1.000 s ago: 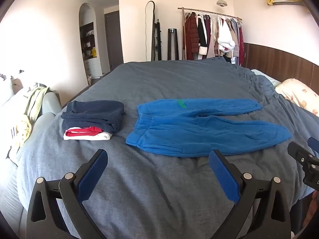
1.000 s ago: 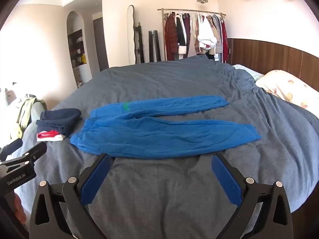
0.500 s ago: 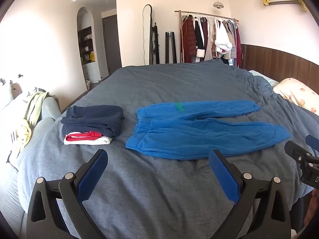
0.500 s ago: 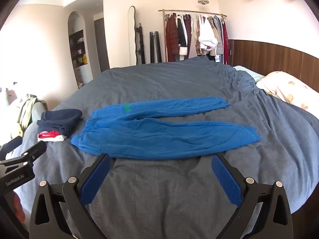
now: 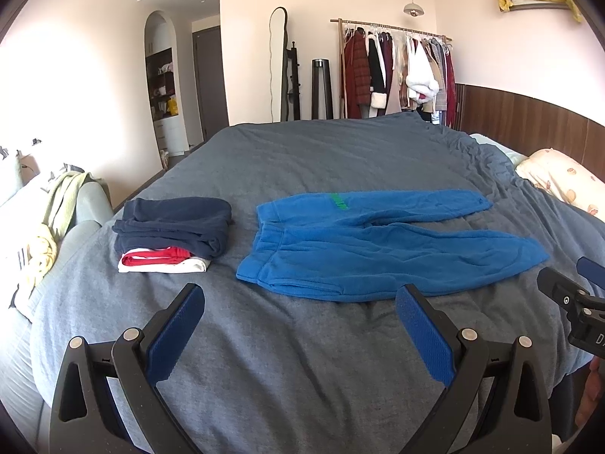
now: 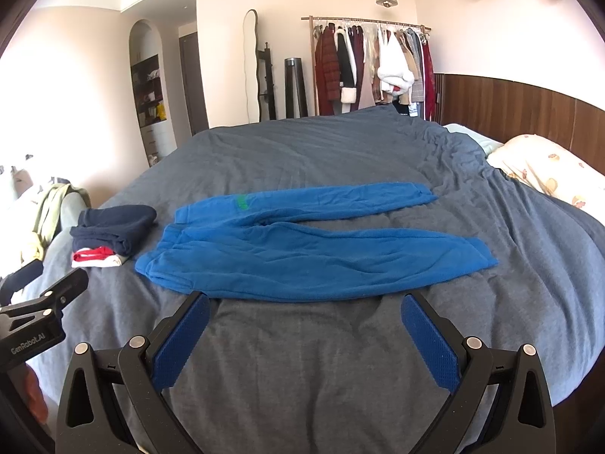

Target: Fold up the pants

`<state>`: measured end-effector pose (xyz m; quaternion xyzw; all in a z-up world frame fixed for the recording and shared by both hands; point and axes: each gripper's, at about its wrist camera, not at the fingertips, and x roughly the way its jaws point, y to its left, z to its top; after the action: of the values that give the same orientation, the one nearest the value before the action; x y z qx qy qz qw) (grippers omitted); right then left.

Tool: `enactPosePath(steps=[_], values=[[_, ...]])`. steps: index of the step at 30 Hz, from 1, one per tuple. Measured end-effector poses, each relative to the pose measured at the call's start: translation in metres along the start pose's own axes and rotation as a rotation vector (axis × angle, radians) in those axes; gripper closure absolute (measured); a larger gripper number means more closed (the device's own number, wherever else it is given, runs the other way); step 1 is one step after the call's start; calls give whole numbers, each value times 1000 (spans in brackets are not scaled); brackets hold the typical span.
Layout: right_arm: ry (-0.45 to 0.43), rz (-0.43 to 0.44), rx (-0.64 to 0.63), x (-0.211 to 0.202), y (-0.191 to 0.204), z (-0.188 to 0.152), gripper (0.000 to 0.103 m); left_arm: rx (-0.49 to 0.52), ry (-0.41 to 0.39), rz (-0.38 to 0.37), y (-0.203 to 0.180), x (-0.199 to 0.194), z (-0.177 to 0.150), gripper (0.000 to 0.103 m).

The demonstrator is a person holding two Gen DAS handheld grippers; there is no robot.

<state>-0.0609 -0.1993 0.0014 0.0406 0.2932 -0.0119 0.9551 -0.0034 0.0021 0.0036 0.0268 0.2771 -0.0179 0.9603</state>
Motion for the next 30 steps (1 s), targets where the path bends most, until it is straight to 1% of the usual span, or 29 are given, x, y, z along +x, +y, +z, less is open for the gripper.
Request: enactPosePath(steps=[30], values=[[-6,3,-4,-2,1,0,1,8,-14,-6,0,-3,1,0]])
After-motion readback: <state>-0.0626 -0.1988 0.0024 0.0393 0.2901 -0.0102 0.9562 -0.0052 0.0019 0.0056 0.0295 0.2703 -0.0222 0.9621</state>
